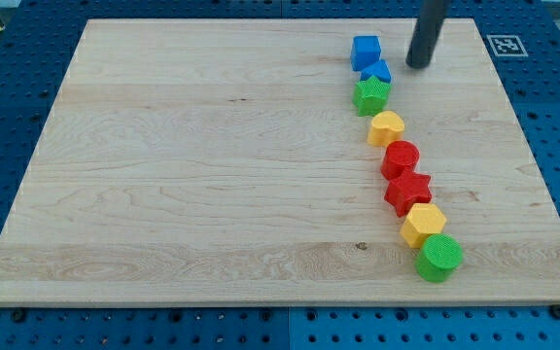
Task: Push the green circle slightly left
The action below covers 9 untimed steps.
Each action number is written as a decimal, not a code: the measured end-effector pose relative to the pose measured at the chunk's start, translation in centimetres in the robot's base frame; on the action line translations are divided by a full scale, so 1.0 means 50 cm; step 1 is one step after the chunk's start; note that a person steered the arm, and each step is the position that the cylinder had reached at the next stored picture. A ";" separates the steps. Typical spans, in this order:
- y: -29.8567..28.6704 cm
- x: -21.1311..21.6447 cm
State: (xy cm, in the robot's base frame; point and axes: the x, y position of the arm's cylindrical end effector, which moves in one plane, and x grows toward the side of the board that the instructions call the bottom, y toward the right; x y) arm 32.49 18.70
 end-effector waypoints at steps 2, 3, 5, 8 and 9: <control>0.008 0.305; 0.018 0.455; 0.020 0.549; 0.001 0.571; -0.011 0.548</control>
State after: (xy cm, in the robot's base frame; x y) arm 59.90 18.15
